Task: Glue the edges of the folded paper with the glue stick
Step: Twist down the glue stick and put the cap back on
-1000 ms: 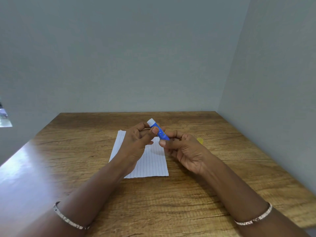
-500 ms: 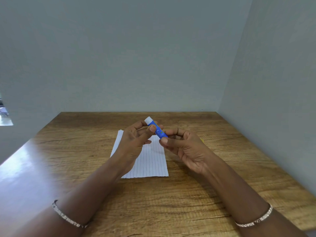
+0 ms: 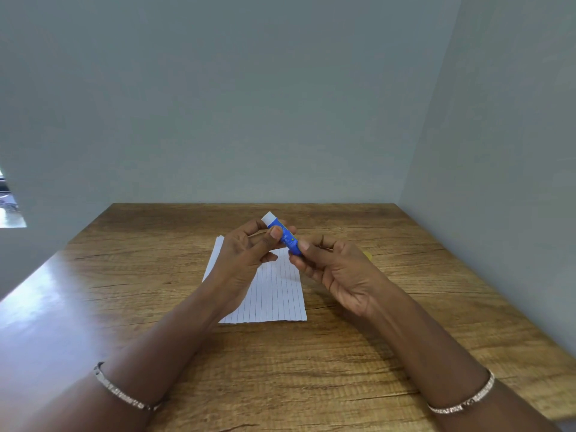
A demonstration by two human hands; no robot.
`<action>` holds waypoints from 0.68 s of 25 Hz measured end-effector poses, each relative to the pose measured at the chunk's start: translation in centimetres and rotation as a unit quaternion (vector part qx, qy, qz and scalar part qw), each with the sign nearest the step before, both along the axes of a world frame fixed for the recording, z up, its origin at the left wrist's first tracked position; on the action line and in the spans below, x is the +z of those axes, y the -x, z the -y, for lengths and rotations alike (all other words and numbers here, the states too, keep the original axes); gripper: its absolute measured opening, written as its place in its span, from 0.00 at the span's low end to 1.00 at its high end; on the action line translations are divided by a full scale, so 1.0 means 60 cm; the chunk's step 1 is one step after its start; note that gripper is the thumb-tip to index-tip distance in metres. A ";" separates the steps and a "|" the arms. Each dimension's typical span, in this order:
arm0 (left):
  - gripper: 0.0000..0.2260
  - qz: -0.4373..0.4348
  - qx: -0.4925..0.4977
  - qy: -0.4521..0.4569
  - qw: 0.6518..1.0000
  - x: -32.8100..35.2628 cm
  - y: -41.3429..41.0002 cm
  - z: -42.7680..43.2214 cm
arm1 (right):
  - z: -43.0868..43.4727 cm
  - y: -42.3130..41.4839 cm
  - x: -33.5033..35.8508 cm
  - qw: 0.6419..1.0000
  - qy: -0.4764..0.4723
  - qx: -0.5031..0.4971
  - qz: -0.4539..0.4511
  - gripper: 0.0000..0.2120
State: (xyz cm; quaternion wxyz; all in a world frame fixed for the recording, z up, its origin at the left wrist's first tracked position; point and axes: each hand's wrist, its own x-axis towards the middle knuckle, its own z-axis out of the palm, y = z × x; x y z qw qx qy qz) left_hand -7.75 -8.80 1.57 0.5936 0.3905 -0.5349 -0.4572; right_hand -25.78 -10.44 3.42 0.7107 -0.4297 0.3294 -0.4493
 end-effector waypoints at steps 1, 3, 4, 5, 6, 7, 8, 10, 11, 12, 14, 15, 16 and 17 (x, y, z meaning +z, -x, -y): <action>0.14 0.001 0.000 0.000 1.000 0.000 0.001 0.000 | 0.000 0.001 0.000 1.000 0.015 -0.010 0.002 0.08; 0.14 0.004 -0.002 0.003 1.000 -0.001 0.002 0.000 | -0.001 0.002 0.001 0.999 0.031 -0.022 -0.008 0.11; 0.14 -0.001 -0.002 0.003 1.000 -0.001 0.003 0.000 | -0.001 0.002 0.002 0.999 0.027 -0.021 -0.013 0.11; 0.14 -0.009 -0.002 0.003 1.000 -0.001 0.003 0.000 | -0.001 0.002 0.003 1.000 0.013 -0.017 -0.013 0.10; 0.14 -0.018 -0.002 0.002 1.000 0.000 0.002 0.000 | 0.000 0.001 0.003 1.000 -0.007 -0.012 -0.010 0.12; 0.15 -0.025 -0.001 0.000 1.000 0.001 0.000 0.001 | 0.000 0.000 0.003 1.000 -0.027 -0.008 -0.008 0.14; 0.15 -0.028 -0.001 -0.001 1.000 0.002 -0.001 0.001 | 0.000 -0.001 0.002 0.999 -0.041 -0.002 -0.008 0.16; 0.16 -0.023 -0.003 0.000 1.000 0.001 -0.002 0.003 | -0.001 -0.001 -0.001 0.999 -0.038 0.018 -0.010 0.16; 0.16 -0.020 -0.005 0.000 1.000 0.001 -0.002 0.004 | -0.001 -0.002 -0.002 0.999 -0.028 0.024 -0.008 0.14; 0.16 -0.017 -0.006 -0.001 1.000 0.000 -0.001 0.003 | 0.000 -0.001 -0.003 1.000 -0.016 0.022 -0.006 0.12; 0.15 -0.014 -0.010 0.001 1.000 -0.001 0.001 0.003 | 0.003 0.002 -0.005 1.000 0.011 0.007 -0.008 0.10; 0.15 -0.014 -0.011 0.001 1.000 -0.002 0.002 0.002 | 0.004 0.003 -0.004 1.000 0.020 0.002 -0.013 0.11; 0.14 -0.017 -0.012 0.001 1.000 -0.002 0.002 0.001 | 0.003 0.004 -0.003 1.000 0.023 0.004 -0.016 0.12; 0.14 -0.022 -0.012 0.000 1.000 -0.001 0.002 0.001 | 0.002 0.003 0.000 1.000 0.019 0.010 -0.014 0.12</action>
